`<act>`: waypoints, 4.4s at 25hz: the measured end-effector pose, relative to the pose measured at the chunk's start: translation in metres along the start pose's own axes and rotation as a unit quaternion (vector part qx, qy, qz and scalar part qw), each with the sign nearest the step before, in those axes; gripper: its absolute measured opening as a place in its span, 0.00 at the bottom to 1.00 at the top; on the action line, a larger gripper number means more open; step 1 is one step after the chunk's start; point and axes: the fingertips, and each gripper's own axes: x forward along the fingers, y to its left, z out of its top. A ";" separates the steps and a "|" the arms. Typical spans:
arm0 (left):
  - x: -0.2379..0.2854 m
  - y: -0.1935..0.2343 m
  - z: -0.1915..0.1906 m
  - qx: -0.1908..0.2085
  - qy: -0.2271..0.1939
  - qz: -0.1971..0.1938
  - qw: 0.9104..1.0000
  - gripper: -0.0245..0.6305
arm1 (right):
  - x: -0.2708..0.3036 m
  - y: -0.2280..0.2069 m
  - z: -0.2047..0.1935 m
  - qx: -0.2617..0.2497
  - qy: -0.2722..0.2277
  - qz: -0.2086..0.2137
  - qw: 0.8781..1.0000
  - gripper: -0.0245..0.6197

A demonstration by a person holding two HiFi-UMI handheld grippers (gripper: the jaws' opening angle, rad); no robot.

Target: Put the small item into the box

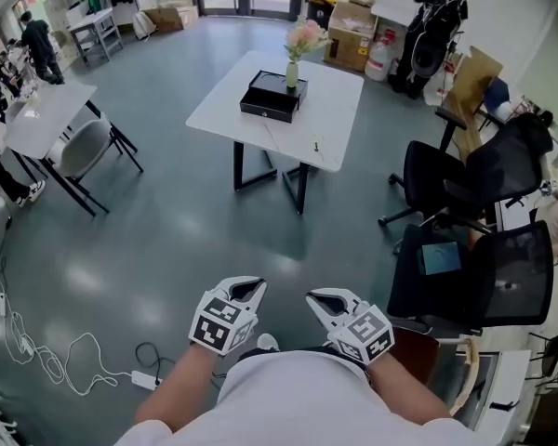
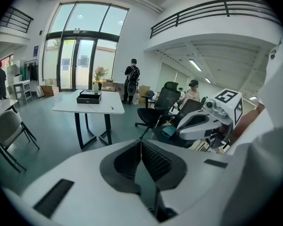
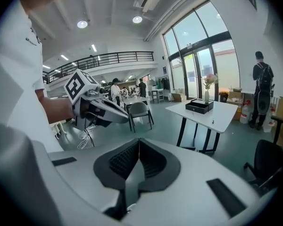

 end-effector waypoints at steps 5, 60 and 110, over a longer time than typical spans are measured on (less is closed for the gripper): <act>-0.025 0.031 -0.020 -0.013 -0.002 0.019 1.000 0.06 | 0.035 0.030 0.011 -0.013 0.008 0.023 1.000 0.06; 0.084 0.388 0.152 0.018 0.042 0.015 0.999 0.06 | 0.351 -0.205 0.212 0.067 0.002 0.016 0.998 0.06; 0.316 0.456 0.274 0.232 0.164 -0.162 0.945 0.06 | 0.341 -0.477 0.134 0.235 0.048 -0.291 0.926 0.06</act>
